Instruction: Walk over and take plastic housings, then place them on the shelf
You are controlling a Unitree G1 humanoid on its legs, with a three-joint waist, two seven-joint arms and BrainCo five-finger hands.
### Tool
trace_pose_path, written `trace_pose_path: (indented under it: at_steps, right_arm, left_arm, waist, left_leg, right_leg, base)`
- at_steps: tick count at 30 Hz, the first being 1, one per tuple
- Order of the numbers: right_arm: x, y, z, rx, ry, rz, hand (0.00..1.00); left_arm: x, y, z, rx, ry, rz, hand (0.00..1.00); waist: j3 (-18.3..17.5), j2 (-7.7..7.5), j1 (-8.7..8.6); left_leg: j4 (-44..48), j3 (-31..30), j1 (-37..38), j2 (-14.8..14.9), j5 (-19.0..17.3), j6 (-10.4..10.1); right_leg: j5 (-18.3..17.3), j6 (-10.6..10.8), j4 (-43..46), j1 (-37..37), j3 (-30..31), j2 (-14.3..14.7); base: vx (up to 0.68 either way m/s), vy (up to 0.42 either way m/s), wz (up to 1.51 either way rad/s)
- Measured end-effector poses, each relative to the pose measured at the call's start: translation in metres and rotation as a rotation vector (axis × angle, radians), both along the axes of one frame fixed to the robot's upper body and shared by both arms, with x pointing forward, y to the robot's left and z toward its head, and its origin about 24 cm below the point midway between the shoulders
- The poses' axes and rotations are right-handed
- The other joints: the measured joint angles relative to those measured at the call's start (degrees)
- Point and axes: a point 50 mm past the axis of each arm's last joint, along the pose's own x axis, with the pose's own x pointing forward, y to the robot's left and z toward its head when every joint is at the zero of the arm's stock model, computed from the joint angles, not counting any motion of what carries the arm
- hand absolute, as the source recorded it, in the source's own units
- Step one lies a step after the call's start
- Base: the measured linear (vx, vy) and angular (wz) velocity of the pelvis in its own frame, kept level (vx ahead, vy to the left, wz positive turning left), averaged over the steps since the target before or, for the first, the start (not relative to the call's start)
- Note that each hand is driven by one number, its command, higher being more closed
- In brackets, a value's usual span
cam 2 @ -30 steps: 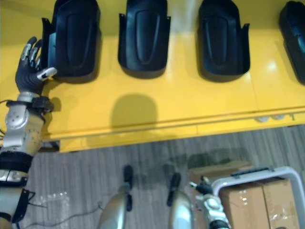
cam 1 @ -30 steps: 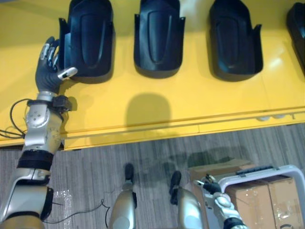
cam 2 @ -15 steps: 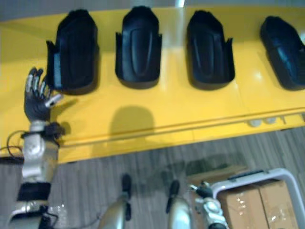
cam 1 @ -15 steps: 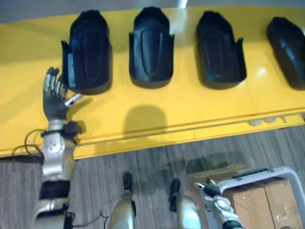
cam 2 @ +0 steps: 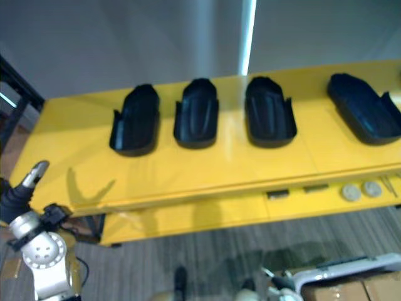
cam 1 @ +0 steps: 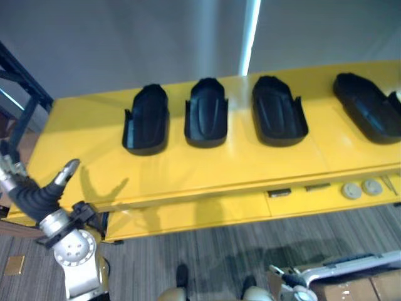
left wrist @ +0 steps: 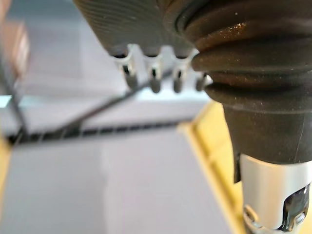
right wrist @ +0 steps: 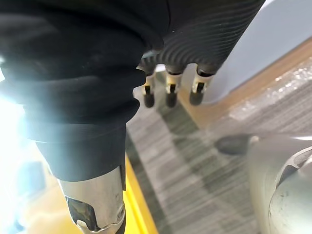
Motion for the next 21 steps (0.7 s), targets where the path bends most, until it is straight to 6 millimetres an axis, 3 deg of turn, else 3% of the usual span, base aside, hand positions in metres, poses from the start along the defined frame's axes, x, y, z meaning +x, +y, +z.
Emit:
trace_pose_path:
  at_steps: [4, 6, 9, 11, 12, 15, 18, 21]
  right_arm:
    - [-0.023, -0.002, -0.005, 0.000, 0.056, -0.047, 0.00]
    - [-0.028, -0.002, -0.006, -0.001, 0.067, -0.053, 0.00]
    - [-0.027, 0.004, -0.006, 0.012, 0.058, -0.057, 0.00]
    - [-0.026, 0.011, -0.007, 0.034, 0.047, -0.086, 0.00]
    - [-0.025, 0.013, -0.007, 0.038, 0.041, -0.087, 0.00]
    - [-0.022, 0.016, -0.007, 0.046, 0.035, -0.098, 0.00]
    - [-0.026, 0.015, -0.008, 0.050, 0.047, -0.123, 0.00]
    - [-0.027, 0.015, -0.008, 0.051, 0.052, -0.124, 0.00]
  left_arm:
    - [-0.019, 0.014, -0.027, -0.065, 0.107, 0.101, 0.00]
    - [-0.024, 0.022, -0.058, -0.134, 0.243, 0.126, 0.00]
    - [-0.038, 0.028, -0.125, -0.315, 0.537, 0.148, 0.00]
    - [-0.055, 0.026, -0.169, -0.488, 0.689, 0.158, 0.00]
    - [-0.062, 0.026, -0.179, -0.535, 0.718, 0.168, 0.00]
    - [-0.105, 0.020, -0.232, -0.815, 0.885, 0.250, 0.00]
    - [-0.134, 0.005, -0.263, -0.978, 1.072, 0.228, 0.00]
    - [-0.140, -0.003, -0.271, -1.029, 1.120, 0.180, 0.00]
  waist:
    - [-1.61, -0.73, 0.91]
    - [-2.14, -0.84, 1.06]
    - [-2.18, -1.43, 1.45]
    - [-2.36, -2.12, 1.49]
    - [-2.43, -2.19, 1.47]
    - [-2.77, -2.99, 1.09]
    - [-2.76, -3.22, 0.42]
    - [-2.56, -3.50, 0.42]
  left_leg:
    - [-0.33, -1.68, 0.80, 0.00, -0.09, 0.12]
    - [-0.34, -2.59, 0.88, -0.07, -0.19, 0.31]
    - [-0.38, -2.76, 1.63, 0.02, -0.19, 0.30]
    - [-0.44, -2.55, 2.59, -0.02, -0.68, 0.26]
    - [-0.44, -2.44, 2.62, -0.03, -0.82, 0.19]
    - [-0.45, -1.37, 2.62, 0.00, -1.39, 0.22]
    - [-0.45, -1.32, 2.69, -0.22, -2.01, 0.19]
    - [-0.44, -1.32, 3.67, -0.35, -2.17, 0.02]
  right_leg:
    - [-0.07, 0.26, -1.49, 2.96, -1.99, 0.22]
    - [-0.11, 0.32, -1.72, 3.80, -3.00, 0.21]
    - [-0.21, 0.19, -1.82, 4.73, -3.31, 0.27]
    - [-0.56, -0.10, -2.48, 5.92, -3.38, 0.28]
    - [-0.61, -0.07, -2.55, 5.92, -3.30, 0.27]
    - [-0.70, 0.00, -3.72, 5.72, -2.95, 0.28]
    - [-0.69, -0.01, -4.64, 6.21, -2.96, 0.25]
    - [-0.49, 0.29, -5.24, 7.47, -2.98, 0.27]
  base:
    - [-0.03, -0.011, 0.23]
    - [-0.01, -0.016, 0.21]
    - [-0.01, -0.008, 0.06]
    - [0.00, -0.006, -0.02]
    - [0.01, -0.007, -0.08]
    - [0.00, -0.003, -0.12]
    - [0.07, -0.010, -0.01]
    - [0.11, -0.021, 0.01]
